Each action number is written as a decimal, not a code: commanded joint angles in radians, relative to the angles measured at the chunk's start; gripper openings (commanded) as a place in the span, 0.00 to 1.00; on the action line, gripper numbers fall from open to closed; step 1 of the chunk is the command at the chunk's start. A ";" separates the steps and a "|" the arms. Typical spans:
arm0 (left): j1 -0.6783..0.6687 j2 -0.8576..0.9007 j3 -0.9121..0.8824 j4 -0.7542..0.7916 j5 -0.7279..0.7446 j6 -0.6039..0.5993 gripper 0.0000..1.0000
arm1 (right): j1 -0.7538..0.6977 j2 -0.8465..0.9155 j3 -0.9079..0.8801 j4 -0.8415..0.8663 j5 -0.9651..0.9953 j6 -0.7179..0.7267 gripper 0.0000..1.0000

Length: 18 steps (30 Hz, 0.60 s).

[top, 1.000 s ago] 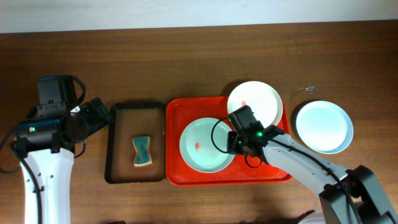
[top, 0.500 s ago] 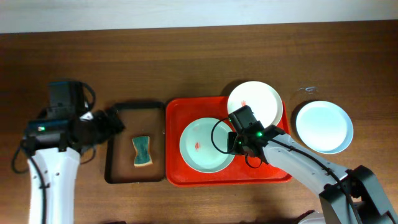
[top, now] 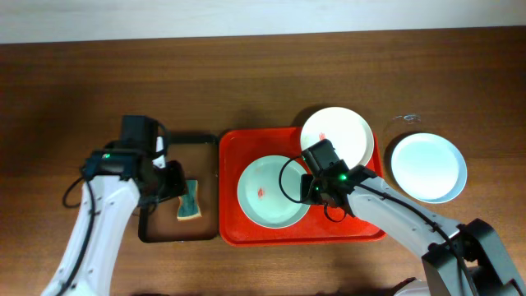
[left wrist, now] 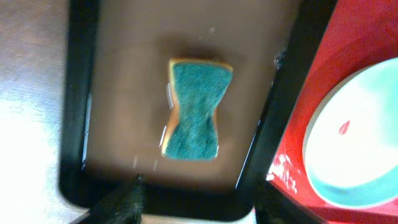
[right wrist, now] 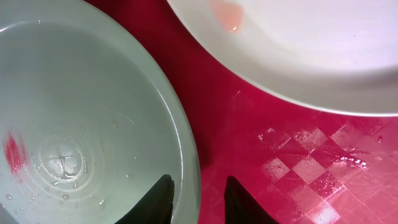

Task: Clean dirty plates on tray and stack at the side
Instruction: 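Grasp the sponge from the black tray with the left gripper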

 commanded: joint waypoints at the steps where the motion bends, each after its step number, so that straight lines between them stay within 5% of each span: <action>1: -0.060 0.118 -0.008 0.043 -0.005 0.016 0.31 | 0.000 0.007 0.010 -0.001 0.013 -0.003 0.29; 2: -0.060 0.153 -0.008 0.043 -0.056 0.016 0.23 | 0.000 0.007 0.010 -0.002 0.013 -0.003 0.29; 18: -0.060 0.325 -0.075 0.166 -0.088 0.045 0.28 | 0.000 0.007 0.010 -0.002 0.012 -0.003 0.29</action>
